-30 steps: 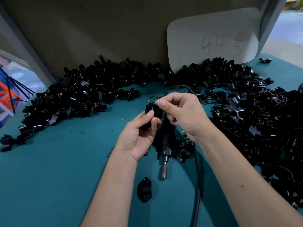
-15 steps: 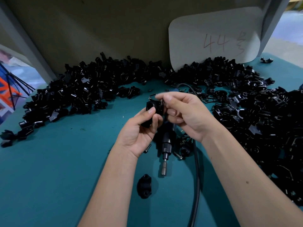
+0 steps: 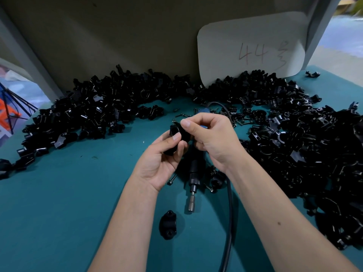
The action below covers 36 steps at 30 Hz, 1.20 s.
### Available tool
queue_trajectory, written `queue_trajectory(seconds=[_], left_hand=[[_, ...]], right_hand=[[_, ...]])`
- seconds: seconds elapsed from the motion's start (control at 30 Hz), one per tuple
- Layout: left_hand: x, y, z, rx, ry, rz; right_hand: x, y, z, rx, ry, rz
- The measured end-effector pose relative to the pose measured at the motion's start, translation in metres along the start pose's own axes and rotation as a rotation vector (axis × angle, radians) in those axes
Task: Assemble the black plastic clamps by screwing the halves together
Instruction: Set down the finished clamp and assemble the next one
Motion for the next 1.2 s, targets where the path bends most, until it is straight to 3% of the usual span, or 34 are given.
queue_trajectory(seconds=[0.2, 0.27, 0.37, 0.47, 0.83, 1.03, 1.2], left_hand=[[-0.004, 0.002, 0.006, -0.183, 0.038, 0.204], [-0.005, 0.002, 0.007, -0.237, 0.075, 0.261], [-0.004, 0.002, 0.008, -0.306, 0.111, 0.417], [-0.006, -0.001, 0.009, -0.328, 0.098, 0.523], [-0.006, 0.003, 0.005, -0.370, 0.055, 0.469], [-0.004, 0.004, 0.007, -0.328, 0.014, 0.365], [0.001, 0.005, 0.008, -0.330, 0.074, 0.357]], right_hand=[[0.007, 0.011, 0.003, -0.041, 0.207, 0.047], [0.014, 0.007, 0.006, 0.027, 0.238, -0.100], [0.017, -0.003, 0.009, 0.210, 0.152, -0.339], [0.014, -0.001, 0.011, 0.243, 0.018, -0.455], [0.018, -0.001, 0.009, 0.270, 0.071, -0.477], [0.015, -0.006, 0.009, 0.291, -0.060, -0.422], [0.016, -0.008, 0.009, 0.282, -0.145, -0.367]])
Point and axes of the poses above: each hand's wrist, its own z-axis towards the middle knuckle, its own x-axis out of the back of the hand, y = z × x, the point moved 5 cm from there along z, towards the middle knuckle, and after that the axes turned 8 degrees about z, right-handed, at the moved point
